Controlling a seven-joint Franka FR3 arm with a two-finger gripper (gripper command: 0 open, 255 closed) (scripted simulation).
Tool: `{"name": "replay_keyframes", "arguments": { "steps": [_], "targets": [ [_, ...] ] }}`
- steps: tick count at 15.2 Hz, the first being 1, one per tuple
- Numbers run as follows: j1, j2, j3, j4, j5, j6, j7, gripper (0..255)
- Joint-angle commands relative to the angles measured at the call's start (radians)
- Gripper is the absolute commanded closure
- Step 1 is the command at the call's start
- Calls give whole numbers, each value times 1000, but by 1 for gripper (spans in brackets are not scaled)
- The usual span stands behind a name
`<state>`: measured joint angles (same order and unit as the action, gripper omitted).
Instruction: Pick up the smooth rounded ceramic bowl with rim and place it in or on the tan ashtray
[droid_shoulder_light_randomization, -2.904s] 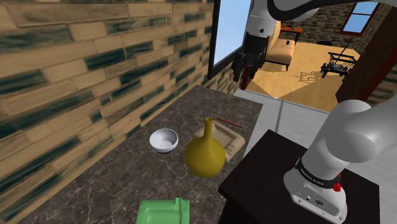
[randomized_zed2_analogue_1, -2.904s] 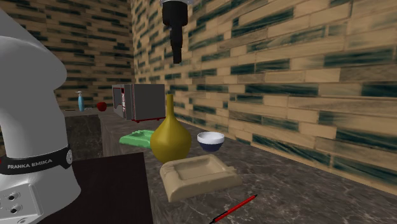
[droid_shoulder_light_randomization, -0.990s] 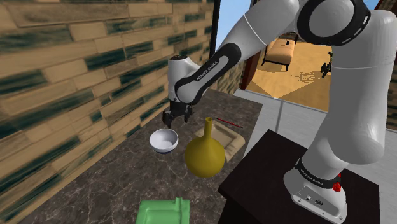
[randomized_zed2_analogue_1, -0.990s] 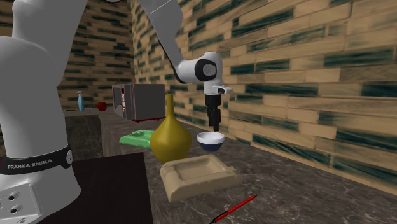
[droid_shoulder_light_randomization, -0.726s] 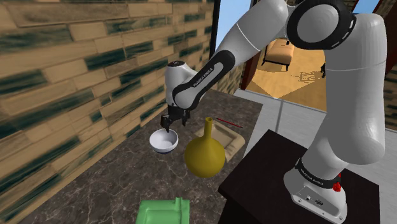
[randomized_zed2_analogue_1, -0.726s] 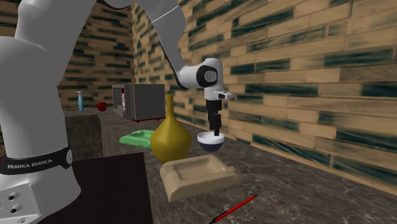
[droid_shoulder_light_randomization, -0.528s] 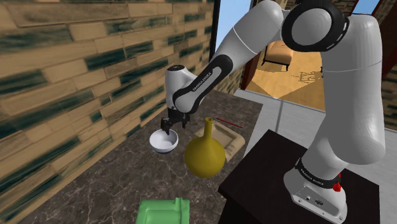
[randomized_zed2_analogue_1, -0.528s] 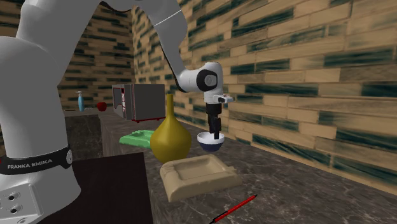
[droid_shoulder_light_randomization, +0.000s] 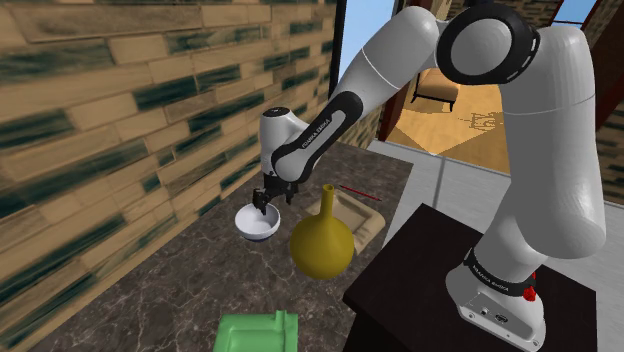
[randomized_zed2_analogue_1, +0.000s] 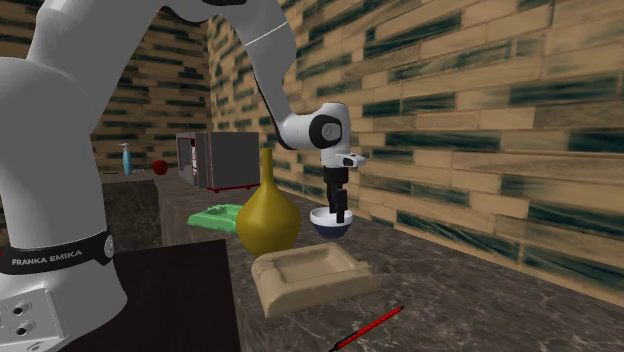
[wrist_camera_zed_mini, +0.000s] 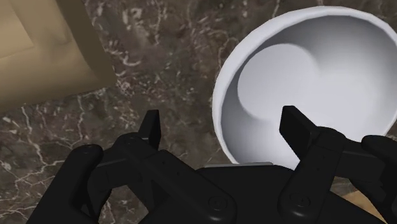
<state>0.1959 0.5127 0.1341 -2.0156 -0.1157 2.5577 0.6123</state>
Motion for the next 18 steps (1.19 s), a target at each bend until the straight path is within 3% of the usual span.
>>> {"name": "replay_keyframes", "arguments": {
  "steps": [1, 2, 11, 18],
  "targets": [
    [0, 0, 0, 0, 0, 0, 0, 0],
    [0, 0, 0, 0, 0, 0, 0, 255],
    [0, 0, 0, 0, 0, 0, 0, 255],
    [-9, -74, 12, -4, 16, -69, -11, 255]
  ]
}}
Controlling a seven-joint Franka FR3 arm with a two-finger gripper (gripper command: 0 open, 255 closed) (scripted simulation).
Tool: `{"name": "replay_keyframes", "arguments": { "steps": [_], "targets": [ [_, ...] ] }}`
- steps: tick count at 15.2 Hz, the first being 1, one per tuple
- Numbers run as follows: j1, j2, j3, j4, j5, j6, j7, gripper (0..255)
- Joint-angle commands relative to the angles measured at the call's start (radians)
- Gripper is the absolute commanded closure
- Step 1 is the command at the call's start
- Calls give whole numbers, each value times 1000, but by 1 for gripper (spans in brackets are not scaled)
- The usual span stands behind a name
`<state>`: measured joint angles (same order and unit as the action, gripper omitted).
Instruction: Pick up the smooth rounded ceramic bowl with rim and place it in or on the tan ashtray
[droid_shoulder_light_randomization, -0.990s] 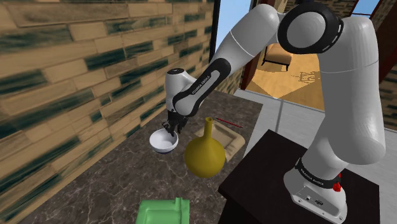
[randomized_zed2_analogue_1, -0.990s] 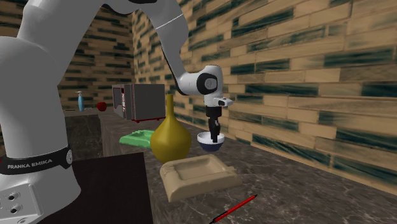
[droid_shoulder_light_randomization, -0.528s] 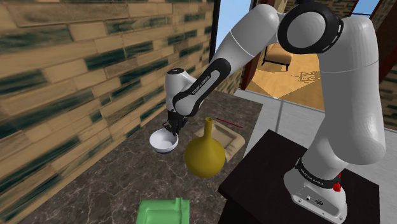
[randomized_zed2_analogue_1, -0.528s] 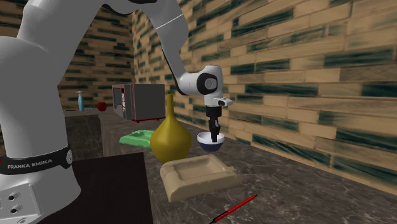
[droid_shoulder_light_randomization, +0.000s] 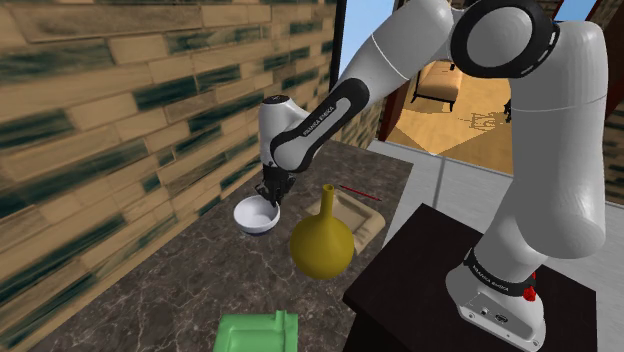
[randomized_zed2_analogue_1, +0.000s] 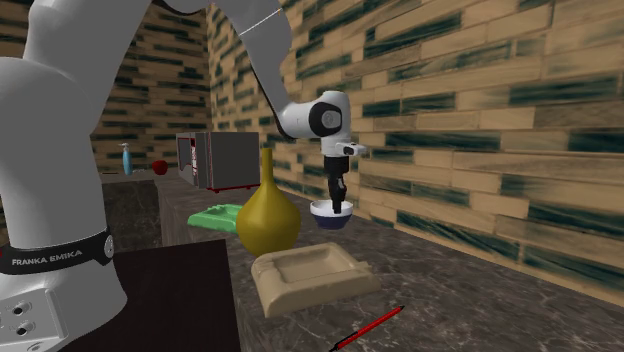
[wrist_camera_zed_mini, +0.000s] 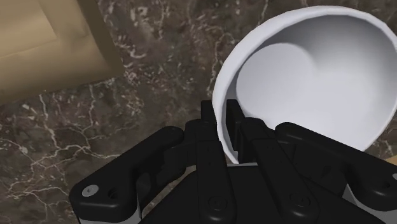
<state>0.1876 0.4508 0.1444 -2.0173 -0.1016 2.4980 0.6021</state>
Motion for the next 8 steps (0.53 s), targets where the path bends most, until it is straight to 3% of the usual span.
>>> {"name": "replay_keyframes", "arguments": {
  "steps": [1, 8],
  "targets": [
    [-2, -22, 3, -1, 5, -20, -2, 255],
    [-9, -88, 13, 7, 21, -95, -13, 255]
  ]
}}
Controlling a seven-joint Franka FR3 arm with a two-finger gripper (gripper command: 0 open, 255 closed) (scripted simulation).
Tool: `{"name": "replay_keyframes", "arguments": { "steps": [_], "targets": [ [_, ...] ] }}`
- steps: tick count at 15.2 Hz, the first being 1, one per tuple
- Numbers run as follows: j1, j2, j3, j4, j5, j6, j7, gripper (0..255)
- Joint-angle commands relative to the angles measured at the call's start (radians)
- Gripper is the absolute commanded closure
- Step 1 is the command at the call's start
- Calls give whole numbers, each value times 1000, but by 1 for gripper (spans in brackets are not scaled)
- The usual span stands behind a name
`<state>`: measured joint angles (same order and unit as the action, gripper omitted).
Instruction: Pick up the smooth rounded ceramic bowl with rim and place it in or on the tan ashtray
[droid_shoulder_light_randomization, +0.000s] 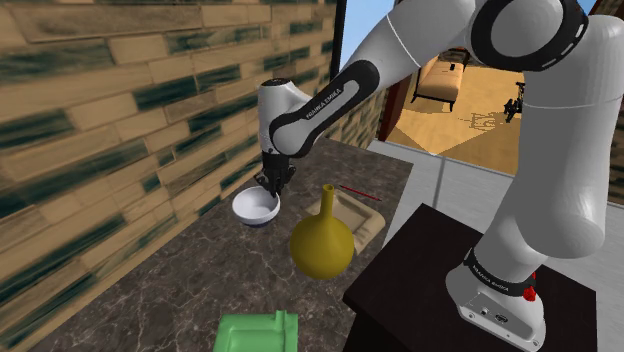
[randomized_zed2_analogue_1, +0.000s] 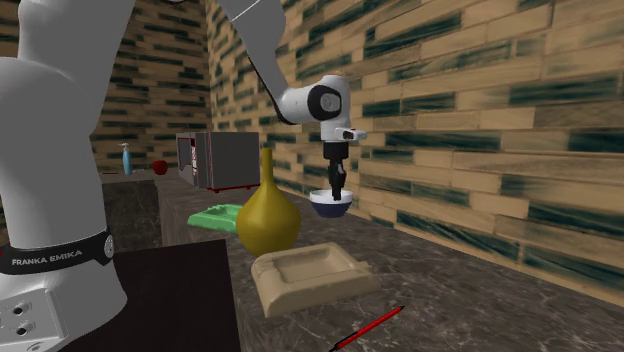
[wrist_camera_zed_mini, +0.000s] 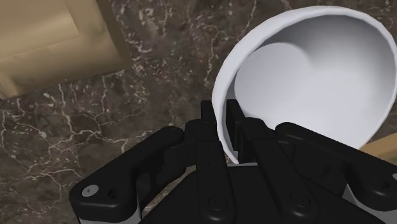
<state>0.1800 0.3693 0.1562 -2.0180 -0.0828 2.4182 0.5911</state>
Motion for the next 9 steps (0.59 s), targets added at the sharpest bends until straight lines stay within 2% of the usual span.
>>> {"name": "replay_keyframes", "arguments": {
  "steps": [1, 8, 9],
  "targets": [
    [-2, -16, 2, 10, 5, -26, -4, 255],
    [-7, -73, 9, 31, 19, -103, -14, 255],
    [-19, -104, 7, -9, 27, -94, -32, 255]
  ]
}}
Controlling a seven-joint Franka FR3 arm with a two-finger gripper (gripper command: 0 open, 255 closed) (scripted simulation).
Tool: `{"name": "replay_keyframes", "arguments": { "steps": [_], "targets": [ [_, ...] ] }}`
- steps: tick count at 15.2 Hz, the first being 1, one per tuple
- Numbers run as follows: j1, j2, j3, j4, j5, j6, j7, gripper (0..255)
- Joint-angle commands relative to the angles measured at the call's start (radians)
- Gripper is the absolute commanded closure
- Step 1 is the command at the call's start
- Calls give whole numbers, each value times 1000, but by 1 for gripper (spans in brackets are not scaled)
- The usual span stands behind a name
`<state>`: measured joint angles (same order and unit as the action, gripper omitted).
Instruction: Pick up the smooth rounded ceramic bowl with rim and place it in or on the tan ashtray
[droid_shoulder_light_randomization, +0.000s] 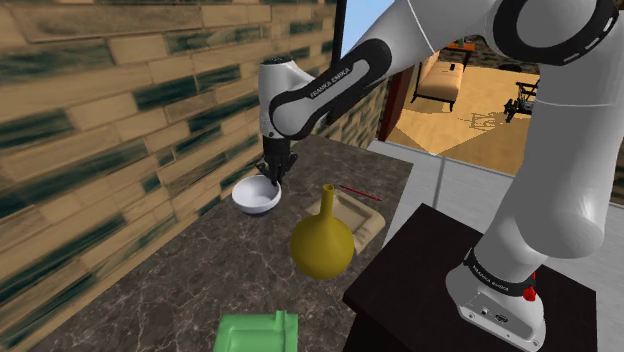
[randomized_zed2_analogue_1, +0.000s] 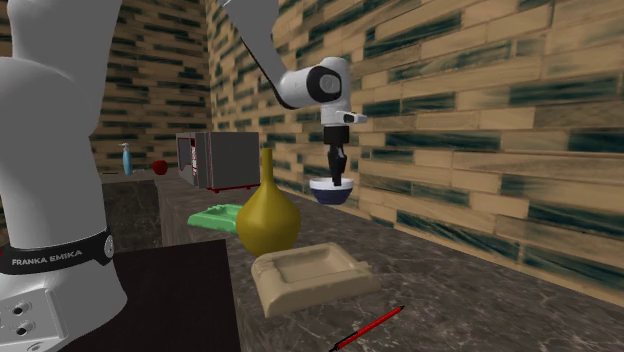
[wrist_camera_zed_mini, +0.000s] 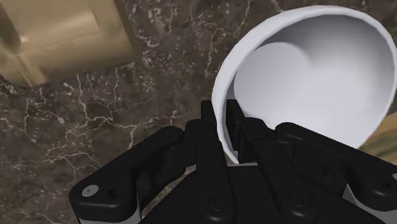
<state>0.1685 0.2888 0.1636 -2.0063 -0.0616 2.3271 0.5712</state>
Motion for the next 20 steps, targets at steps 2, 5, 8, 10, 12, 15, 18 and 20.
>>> {"name": "replay_keyframes", "arguments": {
  "steps": [2, 5, 8, 10, 12, 15, 18, 20],
  "targets": [
    [-33, -84, -7, -96, 21, 13, -50, 255],
    [-67, -173, -21, -200, 45, 30, -112, 255],
    [-98, -260, -42, -294, 66, 38, -177, 255],
    [-118, -316, -60, -351, 76, 40, -222, 255],
    [-136, -370, -82, -404, 84, 38, -268, 255],
    [-164, -450, -119, -476, 88, 29, -336, 255],
    [-194, -525, -161, -538, 82, 15, -403, 255],
    [-216, -573, -191, -574, 72, 2, -448, 255]
  ]
}}
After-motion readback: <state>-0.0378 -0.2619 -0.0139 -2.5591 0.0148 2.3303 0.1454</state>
